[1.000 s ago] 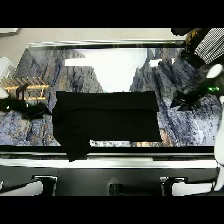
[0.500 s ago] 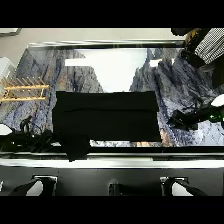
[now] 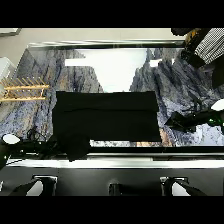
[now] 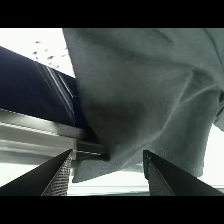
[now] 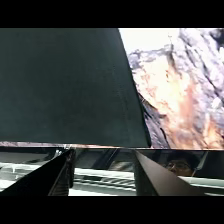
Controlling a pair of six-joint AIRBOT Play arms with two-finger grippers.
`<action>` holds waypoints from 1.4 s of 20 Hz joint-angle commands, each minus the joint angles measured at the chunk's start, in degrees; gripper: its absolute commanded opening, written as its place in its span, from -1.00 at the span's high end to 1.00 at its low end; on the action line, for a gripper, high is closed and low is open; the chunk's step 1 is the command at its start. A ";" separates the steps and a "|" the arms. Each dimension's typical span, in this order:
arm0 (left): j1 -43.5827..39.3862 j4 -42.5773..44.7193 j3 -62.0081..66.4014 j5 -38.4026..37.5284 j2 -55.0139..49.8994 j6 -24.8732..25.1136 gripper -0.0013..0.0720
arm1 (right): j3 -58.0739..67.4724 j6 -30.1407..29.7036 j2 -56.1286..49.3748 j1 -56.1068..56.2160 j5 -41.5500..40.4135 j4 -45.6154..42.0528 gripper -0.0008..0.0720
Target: Fold the clothes and pants, and hang the long-sleeved shirts on hangers.
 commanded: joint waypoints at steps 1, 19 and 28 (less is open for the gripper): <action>-0.31 -4.15 -2.16 4.15 -1.05 -0.04 -0.43 | -0.07 0.00 0.09 -0.02 -0.11 0.96 -0.16; -6.19 -5.84 -2.03 8.66 -4.57 3.02 0.92 | -2.80 -3.85 -7.43 -10.21 2.56 5.62 -0.17; -6.19 -5.86 -1.70 8.61 -4.59 4.72 0.92 | -14.14 -6.45 -11.02 -1.73 -7.85 4.55 -0.17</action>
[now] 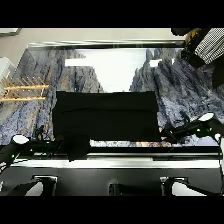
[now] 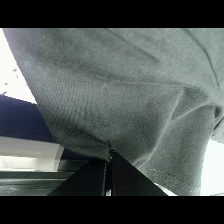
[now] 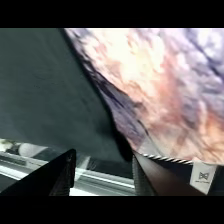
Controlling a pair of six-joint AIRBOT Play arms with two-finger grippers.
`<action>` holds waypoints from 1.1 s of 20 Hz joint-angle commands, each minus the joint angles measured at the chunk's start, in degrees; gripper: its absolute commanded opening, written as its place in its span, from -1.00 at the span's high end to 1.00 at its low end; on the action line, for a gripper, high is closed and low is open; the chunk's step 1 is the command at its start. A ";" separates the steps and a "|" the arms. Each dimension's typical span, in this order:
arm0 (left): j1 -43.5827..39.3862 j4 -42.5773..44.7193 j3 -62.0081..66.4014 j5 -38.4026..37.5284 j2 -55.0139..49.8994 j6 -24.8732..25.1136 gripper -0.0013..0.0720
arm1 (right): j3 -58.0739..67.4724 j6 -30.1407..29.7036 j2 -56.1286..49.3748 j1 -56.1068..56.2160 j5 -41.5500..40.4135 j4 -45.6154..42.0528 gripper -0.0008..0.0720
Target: Fold the clothes and pants, and hang the long-sleeved shirts on hangers.
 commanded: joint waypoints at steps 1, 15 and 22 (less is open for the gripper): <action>-0.02 0.00 0.15 -0.02 -0.04 0.39 0.92 | -3.56 -0.42 -0.46 1.51 -3.30 -0.63 -0.17; 8.66 14.23 13.75 -21.44 10.82 0.92 0.93 | -4.04 4.63 15.96 1.51 7.82 -5.53 0.91; 10.56 11.58 14.88 -24.02 19.89 -1.81 0.93 | -3.74 3.48 27.06 1.51 6.91 -2.84 0.91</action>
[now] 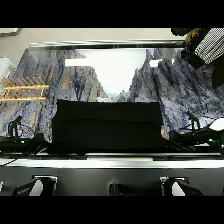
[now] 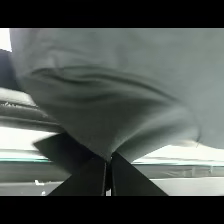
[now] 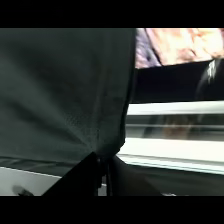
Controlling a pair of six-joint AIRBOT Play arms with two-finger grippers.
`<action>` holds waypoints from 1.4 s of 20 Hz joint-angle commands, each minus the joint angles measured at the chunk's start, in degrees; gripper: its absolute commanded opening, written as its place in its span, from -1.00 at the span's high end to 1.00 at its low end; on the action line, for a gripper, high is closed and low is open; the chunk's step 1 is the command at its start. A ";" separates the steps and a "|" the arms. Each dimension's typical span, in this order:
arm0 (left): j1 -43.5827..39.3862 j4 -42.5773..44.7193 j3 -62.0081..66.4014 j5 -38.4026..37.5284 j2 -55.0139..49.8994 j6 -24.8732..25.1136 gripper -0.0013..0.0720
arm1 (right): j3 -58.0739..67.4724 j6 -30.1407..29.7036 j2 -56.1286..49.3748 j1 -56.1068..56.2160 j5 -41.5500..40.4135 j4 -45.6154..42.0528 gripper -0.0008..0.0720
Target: Fold the clothes and pants, and hang the long-sleeved shirts on hangers.
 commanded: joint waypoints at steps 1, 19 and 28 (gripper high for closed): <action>0.59 -2.34 1.33 3.58 0.35 -0.59 0.93 | 0.63 -2.80 1.40 0.04 -7.23 8.02 0.91; -13.46 -4.59 49.44 14.45 -54.47 3.26 0.93 | 30.80 -2.58 -32.26 11.04 -25.46 5.73 0.90; -15.10 -4.31 54.49 13.60 -61.53 2.97 0.39 | 32.33 -0.07 -37.59 10.10 -18.64 5.81 -0.07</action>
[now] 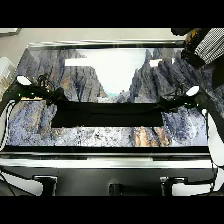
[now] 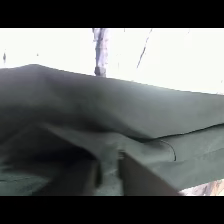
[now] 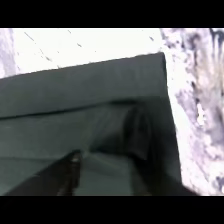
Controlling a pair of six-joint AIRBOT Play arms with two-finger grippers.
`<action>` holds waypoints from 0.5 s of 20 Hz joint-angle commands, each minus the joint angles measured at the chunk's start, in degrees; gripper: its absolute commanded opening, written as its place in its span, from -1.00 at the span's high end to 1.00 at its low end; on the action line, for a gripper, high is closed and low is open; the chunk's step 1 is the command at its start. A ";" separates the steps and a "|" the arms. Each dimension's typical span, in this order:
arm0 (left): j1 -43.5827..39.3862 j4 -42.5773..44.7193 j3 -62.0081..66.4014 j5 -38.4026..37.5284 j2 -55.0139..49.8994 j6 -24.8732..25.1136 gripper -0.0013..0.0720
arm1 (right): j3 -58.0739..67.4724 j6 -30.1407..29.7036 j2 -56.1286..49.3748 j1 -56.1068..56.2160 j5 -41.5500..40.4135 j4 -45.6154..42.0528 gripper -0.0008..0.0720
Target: Fold the clothes and pants, and hang the long-sleeved shirts on hangers.
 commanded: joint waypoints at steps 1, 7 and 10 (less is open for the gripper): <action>0.13 1.05 2.27 -0.15 -0.26 -1.36 0.24 | 2.01 1.01 0.57 -2.64 7.13 -0.31 -0.08; 0.26 8.81 8.11 -2.86 6.23 -2.62 0.03 | 2.45 -2.32 0.44 -13.07 12.50 1.77 -0.64; 0.28 9.05 8.07 -3.45 8.76 -2.62 0.03 | 2.45 -5.86 -2.95 -13.22 12.48 6.47 -0.65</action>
